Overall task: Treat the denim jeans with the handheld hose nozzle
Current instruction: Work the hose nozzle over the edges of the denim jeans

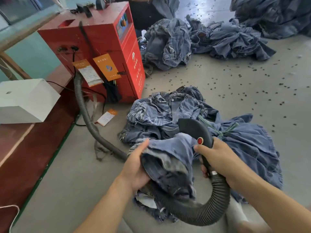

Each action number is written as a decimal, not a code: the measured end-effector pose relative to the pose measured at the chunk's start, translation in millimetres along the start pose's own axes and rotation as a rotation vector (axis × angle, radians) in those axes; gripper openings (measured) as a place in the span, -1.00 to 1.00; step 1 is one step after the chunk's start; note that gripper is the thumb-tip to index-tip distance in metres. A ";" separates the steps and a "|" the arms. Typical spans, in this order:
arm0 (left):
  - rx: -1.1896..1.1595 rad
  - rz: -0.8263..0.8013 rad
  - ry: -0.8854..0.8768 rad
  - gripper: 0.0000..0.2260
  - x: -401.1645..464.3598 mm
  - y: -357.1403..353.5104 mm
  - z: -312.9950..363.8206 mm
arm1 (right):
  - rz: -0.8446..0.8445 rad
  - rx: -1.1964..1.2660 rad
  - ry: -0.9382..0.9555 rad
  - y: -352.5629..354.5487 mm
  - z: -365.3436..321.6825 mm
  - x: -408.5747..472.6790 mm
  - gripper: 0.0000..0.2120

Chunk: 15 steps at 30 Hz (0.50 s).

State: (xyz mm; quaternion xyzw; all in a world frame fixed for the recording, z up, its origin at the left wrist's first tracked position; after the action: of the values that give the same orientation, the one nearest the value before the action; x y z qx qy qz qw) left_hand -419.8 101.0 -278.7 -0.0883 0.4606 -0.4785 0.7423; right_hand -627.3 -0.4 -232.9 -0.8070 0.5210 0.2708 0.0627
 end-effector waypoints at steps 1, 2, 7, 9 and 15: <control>-0.057 0.044 -0.024 -0.47 2.3 5.5 7.4 | -0.010 0.020 0.008 2.9 -3.5 -4.8 -0.84; -0.112 0.076 -0.046 -0.44 4.1 10.3 14.3 | -0.026 0.037 0.010 5.4 -6.7 -9.0 -0.83; -0.105 0.102 -0.037 -0.65 13.0 11.3 25.0 | -0.059 0.009 -0.048 14.2 -5.5 -25.0 -0.83; -0.131 0.065 -0.014 -0.62 13.4 7.4 25.2 | -0.045 -0.004 -0.066 15.9 0.0 -27.9 -0.82; -0.249 0.063 -0.118 -0.43 17.3 10.2 41.7 | 0.019 0.028 -0.086 28.9 6.0 -23.2 -0.75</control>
State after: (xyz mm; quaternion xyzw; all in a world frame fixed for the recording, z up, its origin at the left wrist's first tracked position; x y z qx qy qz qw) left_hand -379.3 79.8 -271.6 -0.1934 0.4746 -0.3879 0.7661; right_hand -662.0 7.6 -221.1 -0.7888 0.5292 0.2984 0.0935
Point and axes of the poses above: each hand's wrist, its own x-axis towards the middle knuckle, its own y-axis out of the back of the hand, z = x × y, the point moved 5 cm from there along x, towards the middle knuckle, and after that the axes turned 6 degrees about z, right-handed, at the moved point
